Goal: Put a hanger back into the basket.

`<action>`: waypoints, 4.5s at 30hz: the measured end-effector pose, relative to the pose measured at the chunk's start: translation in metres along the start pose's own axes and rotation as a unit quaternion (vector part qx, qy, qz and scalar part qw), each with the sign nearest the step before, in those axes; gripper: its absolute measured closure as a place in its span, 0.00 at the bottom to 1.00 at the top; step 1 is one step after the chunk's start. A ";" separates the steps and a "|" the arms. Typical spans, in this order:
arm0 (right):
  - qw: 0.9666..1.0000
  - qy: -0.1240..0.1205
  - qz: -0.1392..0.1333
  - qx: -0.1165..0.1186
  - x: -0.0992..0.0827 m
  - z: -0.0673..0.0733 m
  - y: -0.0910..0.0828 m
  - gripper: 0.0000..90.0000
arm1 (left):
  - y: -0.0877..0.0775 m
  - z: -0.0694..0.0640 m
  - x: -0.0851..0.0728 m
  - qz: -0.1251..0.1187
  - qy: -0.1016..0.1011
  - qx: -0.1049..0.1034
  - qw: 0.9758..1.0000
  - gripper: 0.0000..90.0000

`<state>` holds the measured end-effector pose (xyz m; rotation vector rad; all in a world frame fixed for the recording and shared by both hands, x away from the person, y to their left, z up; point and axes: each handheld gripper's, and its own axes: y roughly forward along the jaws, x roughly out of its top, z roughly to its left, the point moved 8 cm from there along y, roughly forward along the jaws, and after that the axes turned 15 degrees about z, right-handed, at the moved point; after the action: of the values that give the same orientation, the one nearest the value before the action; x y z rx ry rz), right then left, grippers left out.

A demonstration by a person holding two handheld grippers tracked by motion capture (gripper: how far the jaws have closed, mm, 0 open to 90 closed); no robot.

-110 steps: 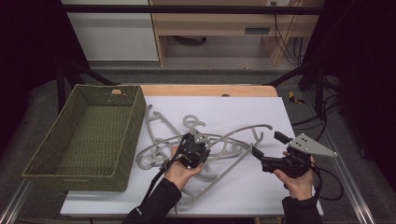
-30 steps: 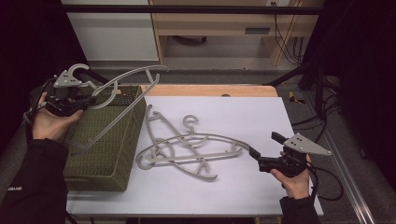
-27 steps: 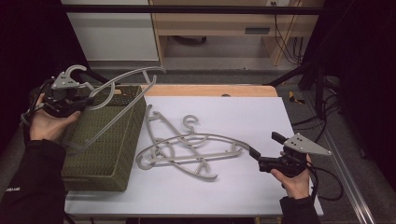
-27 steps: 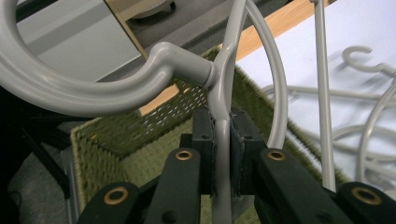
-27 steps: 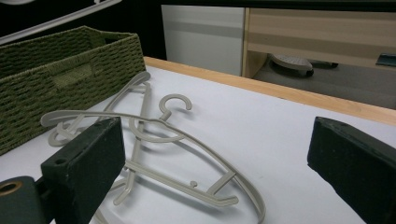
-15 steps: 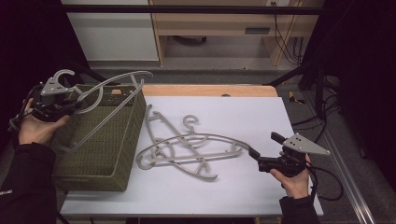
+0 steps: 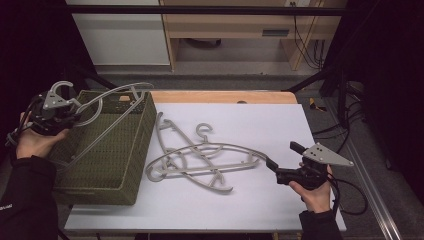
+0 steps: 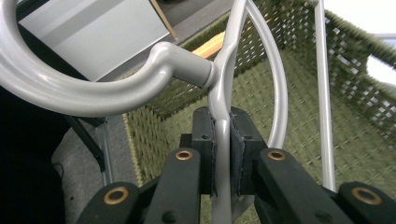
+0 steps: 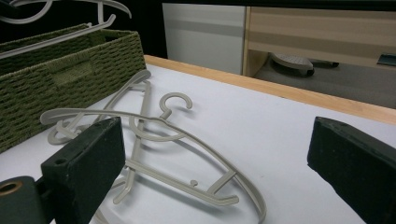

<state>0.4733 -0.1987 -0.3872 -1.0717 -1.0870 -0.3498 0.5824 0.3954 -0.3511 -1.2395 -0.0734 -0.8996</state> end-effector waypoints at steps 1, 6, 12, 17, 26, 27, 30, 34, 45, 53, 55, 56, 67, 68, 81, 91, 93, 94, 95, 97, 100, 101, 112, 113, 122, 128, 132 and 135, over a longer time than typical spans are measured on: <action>1.000 0.000 0.001 0.001 0.000 0.000 0.000 0.05 | 0.002 0.001 -0.002 0.002 0.002 0.003 1.000 0.92; 1.000 0.001 0.001 0.001 0.000 0.000 0.001 0.05 | 0.011 0.004 -0.012 0.021 0.002 0.011 1.000 0.92; 1.000 0.001 0.004 -0.001 -0.001 0.000 0.002 0.05 | 0.023 0.005 -0.023 0.032 -0.001 0.021 0.999 0.92; 1.000 0.000 0.002 0.002 -0.001 0.000 0.001 0.05 | 0.032 0.004 -0.029 0.039 -0.006 0.028 0.999 0.91; 1.000 0.001 0.000 0.001 0.000 0.000 0.001 0.05 | 0.050 -0.009 -0.035 0.066 -0.001 0.026 0.997 0.91; 1.000 0.001 0.001 0.001 0.000 0.000 0.001 0.05 | 0.056 -0.011 -0.039 0.076 -0.006 0.021 0.997 0.91; 1.000 0.000 0.001 0.000 0.000 0.001 0.001 0.05 | 0.061 -0.012 -0.043 0.079 -0.017 0.012 0.997 0.90; 1.000 0.000 0.003 -0.002 -0.001 0.001 0.002 0.05 | 0.058 -0.015 -0.043 0.077 -0.031 0.003 0.997 0.84; 1.000 -0.002 0.004 0.001 -0.001 0.002 0.003 0.05 | 0.005 -0.037 -0.017 -0.025 -0.058 -0.052 0.997 0.46; 1.000 0.001 0.003 0.001 -0.001 0.001 0.002 0.05 | -0.043 -0.086 0.012 -0.142 -0.070 -0.136 0.978 0.21; 1.000 0.000 0.002 0.000 -0.001 0.001 0.002 0.05 | -0.053 -0.100 0.015 -0.161 -0.069 -0.151 0.973 0.20; 1.000 0.000 0.002 0.000 0.000 0.001 0.001 0.05 | -0.056 -0.105 0.016 -0.166 -0.068 -0.154 0.972 0.18; 1.000 0.004 -0.006 -0.004 0.001 -0.002 -0.004 0.05 | -0.067 -0.170 0.010 -0.217 -0.063 -0.196 0.954 0.11; 1.000 0.004 -0.007 -0.004 0.001 -0.002 -0.004 0.05 | -0.066 -0.173 0.008 -0.218 -0.065 -0.198 0.953 0.10; 1.000 0.004 -0.008 -0.003 0.001 -0.003 -0.004 0.05 | -0.066 -0.204 0.021 -0.199 -0.024 -0.203 0.959 0.09; 1.000 0.002 -0.009 -0.003 0.001 -0.004 -0.004 0.05 | -0.058 -0.233 0.070 -0.153 0.050 -0.222 0.962 0.10; 1.000 0.002 -0.008 -0.001 0.001 -0.003 -0.005 0.05 | -0.052 -0.236 0.079 -0.140 0.056 -0.214 0.965 0.12; 1.000 0.002 -0.009 0.000 0.001 -0.002 -0.005 0.05 | -0.049 -0.239 0.083 -0.134 0.056 -0.214 0.966 0.12; 1.000 0.003 -0.009 -0.001 0.001 -0.002 -0.005 0.05 | -0.046 -0.242 0.087 -0.128 0.057 -0.216 0.966 0.12; 1.000 0.001 -0.008 0.000 0.001 -0.001 -0.005 0.05 | -0.038 -0.250 0.094 -0.119 0.063 -0.213 0.968 0.13; 1.000 0.002 -0.007 0.001 0.001 -0.001 -0.004 0.05 | -0.029 -0.258 0.098 -0.105 0.070 -0.212 0.969 0.13; 1.000 0.002 -0.007 0.001 0.001 -0.001 -0.004 0.05 | -0.024 -0.262 0.100 -0.098 0.072 -0.214 0.969 0.13; 1.000 0.002 -0.008 0.004 0.001 -0.001 -0.004 0.05 | 0.035 -0.284 0.107 -0.034 0.087 -0.223 0.970 0.21; 1.000 0.002 -0.008 0.004 0.001 -0.001 -0.004 0.05 | 0.042 -0.285 0.106 -0.025 0.091 -0.219 0.971 0.21; 1.000 0.002 -0.005 0.007 0.000 0.000 -0.003 0.05 | 0.090 -0.289 0.097 0.023 0.080 -0.207 0.975 0.36; 1.000 0.002 -0.007 0.008 0.001 0.000 -0.004 0.05 | 0.108 -0.291 0.089 0.045 0.093 -0.188 0.977 0.48; 1.000 0.001 -0.007 0.008 0.001 0.001 -0.004 0.05 | 0.116 -0.290 0.085 0.063 0.102 -0.181 0.976 0.58; 1.000 0.000 -0.005 0.010 0.001 0.001 -0.003 0.05 | 0.119 -0.290 0.082 0.066 0.103 -0.185 0.975 0.66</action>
<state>0.4706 -0.1992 -0.3848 -1.0486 -1.0932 -0.3460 0.5930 0.1126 -0.5094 -1.4671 0.3531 -0.9459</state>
